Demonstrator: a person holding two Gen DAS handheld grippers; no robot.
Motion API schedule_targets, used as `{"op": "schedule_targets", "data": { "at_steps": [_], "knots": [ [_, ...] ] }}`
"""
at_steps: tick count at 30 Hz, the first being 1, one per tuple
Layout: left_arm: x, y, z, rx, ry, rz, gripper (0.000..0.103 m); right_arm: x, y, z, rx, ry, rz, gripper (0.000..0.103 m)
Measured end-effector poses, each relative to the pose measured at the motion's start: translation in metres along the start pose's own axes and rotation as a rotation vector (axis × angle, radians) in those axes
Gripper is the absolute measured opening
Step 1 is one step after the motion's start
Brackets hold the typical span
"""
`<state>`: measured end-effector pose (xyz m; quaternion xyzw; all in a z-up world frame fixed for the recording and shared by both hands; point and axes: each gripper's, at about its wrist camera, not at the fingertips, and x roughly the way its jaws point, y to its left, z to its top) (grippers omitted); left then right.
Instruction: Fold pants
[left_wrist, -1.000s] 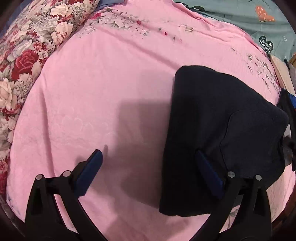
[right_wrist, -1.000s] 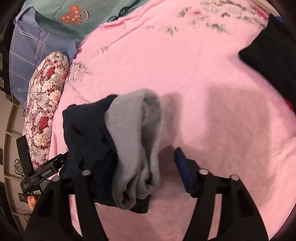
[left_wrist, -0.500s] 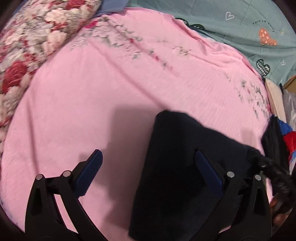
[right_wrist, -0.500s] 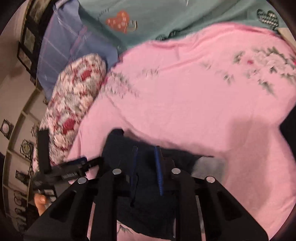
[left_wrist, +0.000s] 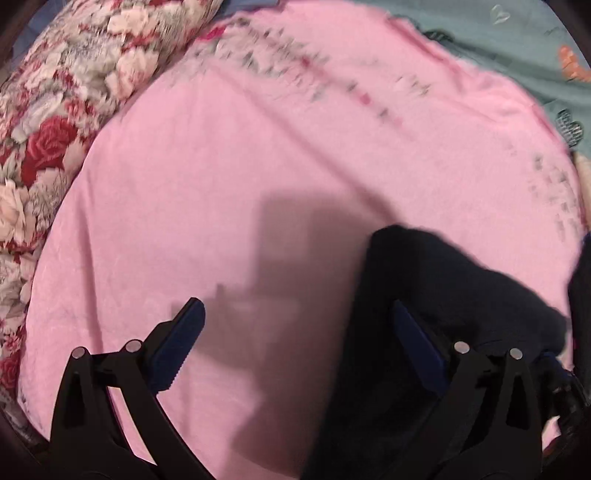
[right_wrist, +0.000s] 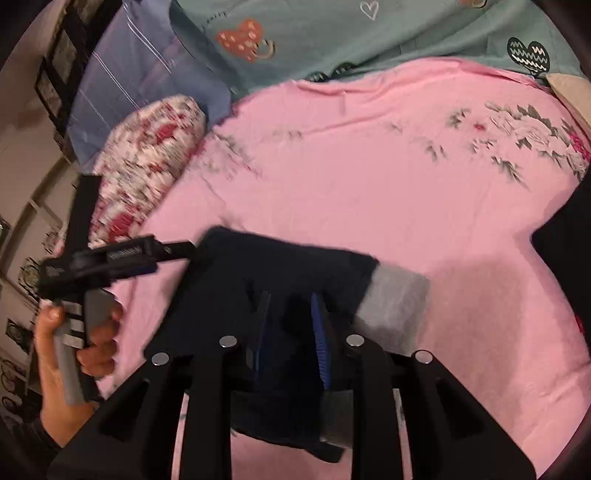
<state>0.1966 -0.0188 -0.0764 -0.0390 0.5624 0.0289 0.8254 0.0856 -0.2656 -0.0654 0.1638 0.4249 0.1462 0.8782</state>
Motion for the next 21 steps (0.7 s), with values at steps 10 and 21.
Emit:
{"op": "schedule_targets", "data": {
  "at_steps": [10,21],
  "knots": [
    [-0.029,0.016,-0.054,0.05,-0.044,-0.114,0.101,-0.025,-0.004,-0.034,0.096,0.077,0.163,0.019],
    [-0.036,0.029,-0.056,0.044,0.019,-0.207,0.101,-0.04,-0.015,-0.043,0.193,0.087,0.225,0.047]
  ]
}}
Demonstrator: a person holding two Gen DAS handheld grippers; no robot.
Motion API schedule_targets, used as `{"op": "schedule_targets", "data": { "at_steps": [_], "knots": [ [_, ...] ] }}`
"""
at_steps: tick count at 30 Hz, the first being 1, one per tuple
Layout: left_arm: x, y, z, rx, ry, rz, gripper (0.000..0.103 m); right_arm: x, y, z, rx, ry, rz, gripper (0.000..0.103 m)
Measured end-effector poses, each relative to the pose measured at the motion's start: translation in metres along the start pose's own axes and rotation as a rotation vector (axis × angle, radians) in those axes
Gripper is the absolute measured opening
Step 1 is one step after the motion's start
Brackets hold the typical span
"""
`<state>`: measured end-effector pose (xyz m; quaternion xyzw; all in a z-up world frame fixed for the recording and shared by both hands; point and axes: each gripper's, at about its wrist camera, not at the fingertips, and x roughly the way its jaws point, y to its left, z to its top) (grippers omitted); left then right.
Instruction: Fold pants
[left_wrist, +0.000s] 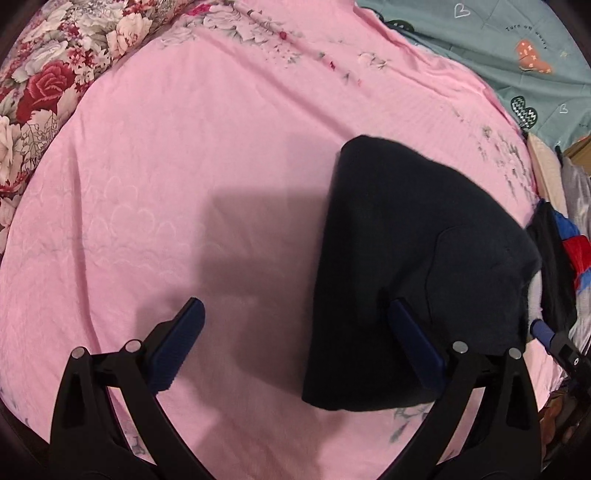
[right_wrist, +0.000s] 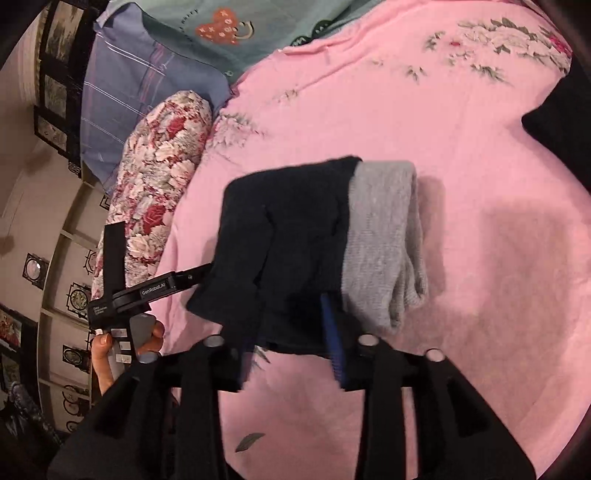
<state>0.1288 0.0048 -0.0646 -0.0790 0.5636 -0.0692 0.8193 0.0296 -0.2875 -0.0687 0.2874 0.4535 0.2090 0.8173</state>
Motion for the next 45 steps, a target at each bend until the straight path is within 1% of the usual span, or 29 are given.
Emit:
{"op": "schedule_targets", "data": {
  "at_steps": [1,2,3,4,5,6,8,10,11,12,15,18,20,23,27,33,37,39,40,42,43,44,45],
  "knots": [
    [-0.002,-0.002,0.0,0.011,0.0,-0.011,0.101,-0.006,0.001,0.0,-0.004,-0.023,-0.017,0.06],
    [-0.002,-0.005,0.001,0.021,0.006,-0.027,0.101,-0.012,0.001,0.0,-0.005,-0.049,-0.041,0.063],
    [-0.002,-0.007,0.0,0.036,0.023,-0.071,0.101,-0.019,0.002,0.0,-0.006,-0.086,-0.067,0.064],
    [0.001,-0.01,-0.001,0.045,0.045,-0.115,0.101,-0.024,0.001,0.001,-0.008,-0.107,-0.085,0.069],
    [0.005,-0.011,0.0,0.049,0.071,-0.16,0.101,-0.028,0.0,0.002,-0.013,-0.124,-0.103,0.076],
    [0.009,-0.012,0.001,0.05,0.093,-0.209,0.101,-0.028,-0.003,0.003,-0.012,-0.125,-0.112,0.078],
    [0.018,-0.011,0.004,0.046,0.117,-0.239,0.1,-0.021,-0.011,0.004,0.012,-0.105,-0.123,0.078],
    [0.021,-0.009,0.007,0.044,0.122,-0.269,0.099,-0.007,-0.025,0.004,0.065,-0.069,-0.08,0.078],
    [0.022,-0.009,0.008,0.048,0.127,-0.279,0.099,-0.002,-0.031,0.003,0.094,-0.057,-0.081,0.078],
    [0.023,-0.009,0.01,0.057,0.137,-0.307,0.099,0.003,-0.036,0.004,0.111,-0.047,-0.083,0.078],
    [0.028,-0.01,0.015,0.064,0.158,-0.356,0.099,0.013,-0.047,0.005,0.138,-0.01,-0.048,0.078],
    [0.034,-0.013,0.021,0.045,0.175,-0.418,0.099,0.018,-0.053,0.008,0.158,-0.006,-0.009,0.08],
    [0.037,-0.015,0.023,0.028,0.181,-0.461,0.097,0.019,-0.055,0.009,0.161,-0.009,0.013,0.08],
    [0.038,-0.011,0.021,0.015,0.171,-0.49,0.097,0.022,-0.059,0.011,0.171,-0.003,0.037,0.08],
    [0.037,-0.004,0.016,-0.008,0.152,-0.538,0.099,0.017,-0.061,0.011,0.167,0.015,0.037,0.08],
    [0.036,-0.016,0.013,0.019,0.133,-0.494,0.101,0.017,-0.052,-0.001,0.139,0.06,0.069,0.08],
    [0.037,-0.02,0.015,0.022,0.14,-0.462,0.101,0.024,-0.042,-0.005,0.126,0.081,0.09,0.08],
    [0.04,-0.021,0.019,0.007,0.155,-0.454,0.101,0.033,-0.035,-0.003,0.12,0.073,0.116,0.08],
    [0.041,-0.022,0.022,0.01,0.162,-0.463,0.101,0.038,-0.033,-0.001,0.118,0.067,0.11,0.081],
    [0.045,-0.027,0.027,0.032,0.174,-0.488,0.101,0.05,-0.028,0.007,0.116,0.049,0.119,0.082],
    [0.045,-0.029,0.027,0.044,0.17,-0.482,0.101,0.054,-0.027,0.01,0.115,0.035,0.116,0.082],
    [0.045,-0.031,0.027,0.051,0.163,-0.473,0.098,0.058,-0.025,0.013,0.113,0.029,0.103,0.082],
    [0.043,-0.033,0.025,0.062,0.147,-0.447,0.088,0.062,-0.022,0.016,0.107,0.028,0.092,0.082]
  ]
}}
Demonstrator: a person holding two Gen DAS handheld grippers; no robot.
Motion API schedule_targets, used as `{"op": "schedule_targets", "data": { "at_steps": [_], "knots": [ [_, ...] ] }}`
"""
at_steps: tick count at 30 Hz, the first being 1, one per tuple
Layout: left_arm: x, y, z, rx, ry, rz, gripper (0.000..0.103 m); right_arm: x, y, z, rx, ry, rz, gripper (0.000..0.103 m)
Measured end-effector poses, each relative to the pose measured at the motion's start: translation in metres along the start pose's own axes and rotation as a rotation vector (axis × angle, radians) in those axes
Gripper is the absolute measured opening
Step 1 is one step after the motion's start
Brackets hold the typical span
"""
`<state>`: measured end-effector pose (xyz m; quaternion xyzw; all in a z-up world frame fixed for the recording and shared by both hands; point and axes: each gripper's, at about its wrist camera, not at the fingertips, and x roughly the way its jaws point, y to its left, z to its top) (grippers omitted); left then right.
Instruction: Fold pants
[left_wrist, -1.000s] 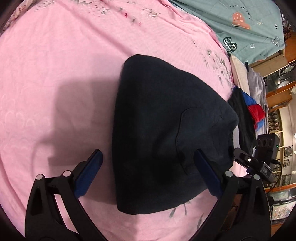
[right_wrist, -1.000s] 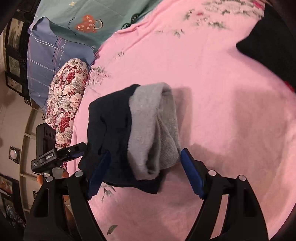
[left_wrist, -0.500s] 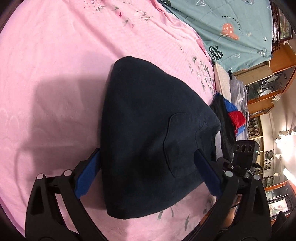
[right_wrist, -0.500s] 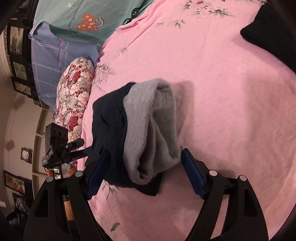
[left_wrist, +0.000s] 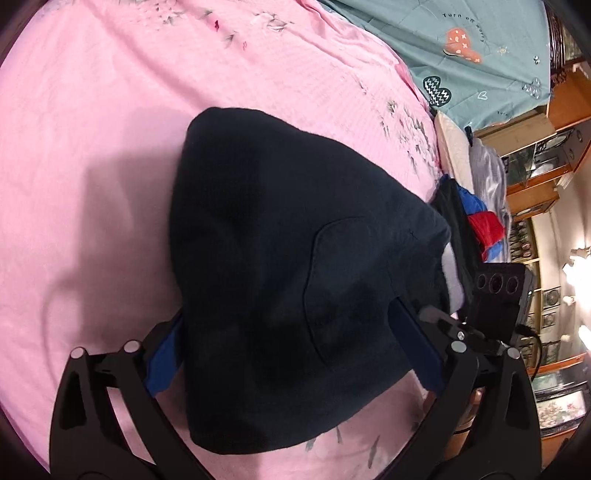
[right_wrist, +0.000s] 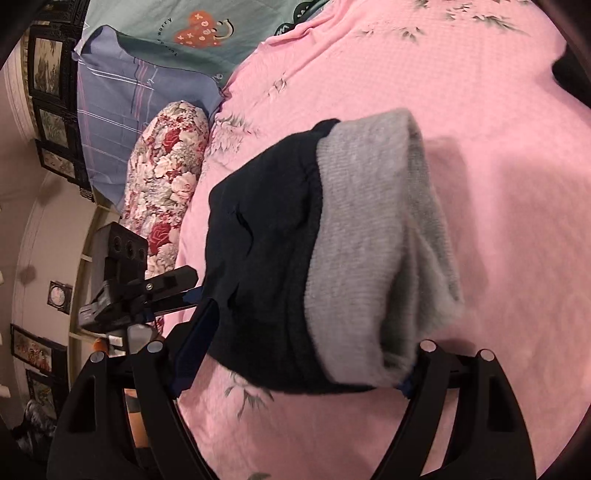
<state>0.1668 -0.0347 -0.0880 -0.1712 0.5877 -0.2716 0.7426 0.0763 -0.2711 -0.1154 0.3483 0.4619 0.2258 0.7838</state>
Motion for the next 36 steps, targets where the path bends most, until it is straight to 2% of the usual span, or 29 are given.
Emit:
{"op": "schedule_targets", "data": {
  "at_steps": [1,2,4,5,8,10,14,19,21,26,28,32,34,35,36],
  "knots": [
    [0.0,-0.001,-0.002,0.009,-0.005,0.045,0.06,0.002,0.0,0.001,0.0,-0.006,-0.003,0.078],
    [-0.002,0.0,-0.003,0.009,-0.006,0.06,0.053,0.003,0.0,0.002,0.002,-0.015,-0.013,0.066],
    [-0.01,0.003,-0.006,-0.01,-0.019,0.024,0.042,0.004,-0.006,0.003,0.03,-0.015,-0.039,0.049],
    [-0.015,0.0,-0.008,-0.005,-0.026,0.022,0.039,0.002,-0.008,0.002,0.049,-0.016,-0.039,0.044],
    [-0.034,-0.017,-0.015,0.047,-0.071,0.054,0.035,-0.009,0.005,-0.003,-0.004,-0.038,-0.075,0.04],
    [-0.048,-0.027,-0.013,0.072,-0.105,0.066,0.035,-0.016,0.025,-0.004,-0.077,-0.051,-0.096,0.039],
    [-0.086,-0.044,0.007,0.097,-0.211,0.061,0.035,-0.032,0.059,0.014,-0.177,-0.088,-0.082,0.039],
    [-0.14,-0.072,0.057,0.159,-0.411,0.112,0.035,-0.048,0.114,0.062,-0.342,-0.177,-0.082,0.039],
    [-0.154,-0.073,0.084,0.154,-0.464,0.117,0.035,-0.051,0.14,0.085,-0.425,-0.233,-0.081,0.039],
    [-0.153,-0.061,0.146,0.12,-0.566,0.174,0.035,-0.039,0.173,0.144,-0.546,-0.342,-0.032,0.039],
    [-0.135,-0.05,0.171,0.103,-0.568,0.222,0.035,-0.02,0.175,0.168,-0.584,-0.364,-0.044,0.039],
    [-0.076,-0.015,0.213,0.069,-0.533,0.34,0.035,0.035,0.149,0.214,-0.597,-0.333,-0.091,0.039],
    [-0.037,0.012,0.23,0.019,-0.463,0.38,0.035,0.068,0.13,0.231,-0.607,-0.316,-0.14,0.039],
    [-0.015,0.03,0.238,-0.021,-0.399,0.378,0.039,0.084,0.119,0.239,-0.605,-0.305,-0.176,0.039],
    [-0.002,0.042,0.24,-0.052,-0.367,0.397,0.049,0.103,0.104,0.247,-0.587,-0.285,-0.227,0.039]
  ]
}}
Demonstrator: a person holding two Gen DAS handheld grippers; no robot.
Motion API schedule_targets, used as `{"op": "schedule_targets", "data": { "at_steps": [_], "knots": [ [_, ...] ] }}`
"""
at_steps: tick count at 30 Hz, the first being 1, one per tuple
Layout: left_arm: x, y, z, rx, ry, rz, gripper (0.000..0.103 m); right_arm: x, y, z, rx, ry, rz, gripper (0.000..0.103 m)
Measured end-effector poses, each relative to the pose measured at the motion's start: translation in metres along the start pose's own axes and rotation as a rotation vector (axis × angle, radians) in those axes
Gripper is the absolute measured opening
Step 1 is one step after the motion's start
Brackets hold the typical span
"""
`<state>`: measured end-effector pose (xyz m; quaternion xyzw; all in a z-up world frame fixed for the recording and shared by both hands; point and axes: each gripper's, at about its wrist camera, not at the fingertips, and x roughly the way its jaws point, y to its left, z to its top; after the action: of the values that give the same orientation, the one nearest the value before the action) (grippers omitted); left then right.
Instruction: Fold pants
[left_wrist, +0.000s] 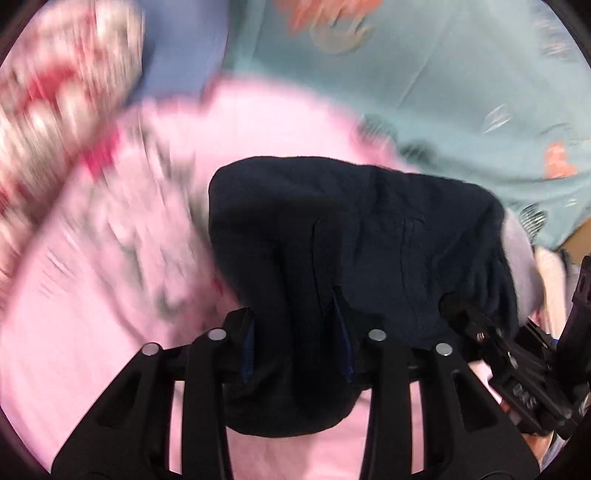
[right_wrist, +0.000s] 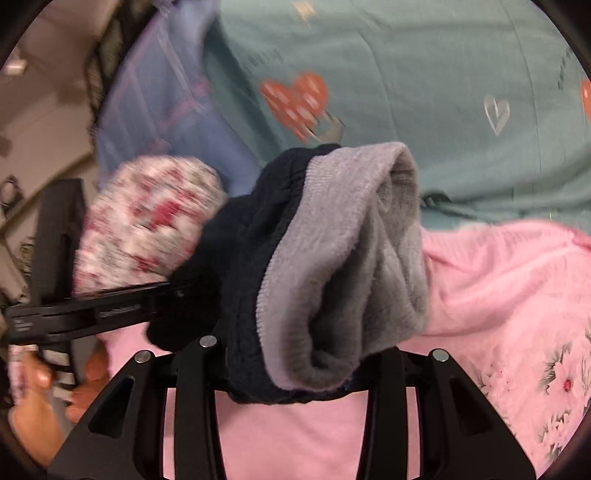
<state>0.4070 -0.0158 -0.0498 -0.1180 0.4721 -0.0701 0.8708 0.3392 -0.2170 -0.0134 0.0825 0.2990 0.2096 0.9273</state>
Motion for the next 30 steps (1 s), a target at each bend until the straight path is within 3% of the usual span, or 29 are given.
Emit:
{"op": "schedule_targets", "data": {
  "at_steps": [1,2,3,4,7,10,13,19,22,30],
  "knots": [
    [0.011,0.009,-0.004,-0.023,0.006,0.031,0.075,0.025,-0.014,-0.007,0.017,0.057,-0.043,0.041],
    [0.01,0.012,-0.005,-0.03,-0.017,0.034,0.083,0.048,-0.027,-0.014,0.054,0.126,-0.086,0.047],
    [0.008,0.012,-0.007,-0.016,-0.03,0.067,0.098,0.059,-0.039,-0.02,0.099,0.178,-0.126,0.055],
    [0.006,0.012,-0.008,-0.008,-0.04,0.121,0.101,0.064,-0.051,-0.026,0.167,0.2,-0.137,0.07],
    [-0.001,0.016,-0.01,-0.017,-0.036,0.127,0.101,0.051,-0.067,-0.031,0.23,0.162,-0.182,0.084],
    [-0.027,0.019,-0.017,-0.051,-0.038,0.154,0.101,0.038,-0.059,-0.026,0.184,0.16,-0.256,0.084],
    [-0.062,0.007,-0.04,0.007,-0.087,0.23,0.101,0.006,-0.043,-0.025,0.171,0.119,-0.301,0.085],
    [-0.114,-0.009,-0.091,0.04,-0.162,0.251,0.101,-0.062,0.016,-0.04,0.067,0.037,-0.376,0.086],
    [-0.129,-0.017,-0.111,0.061,-0.212,0.26,0.101,-0.09,0.041,-0.054,0.015,-0.022,-0.416,0.102],
    [-0.147,-0.04,-0.137,0.165,-0.254,0.237,0.101,-0.13,0.065,-0.089,0.038,-0.093,-0.488,0.102]
  ]
}}
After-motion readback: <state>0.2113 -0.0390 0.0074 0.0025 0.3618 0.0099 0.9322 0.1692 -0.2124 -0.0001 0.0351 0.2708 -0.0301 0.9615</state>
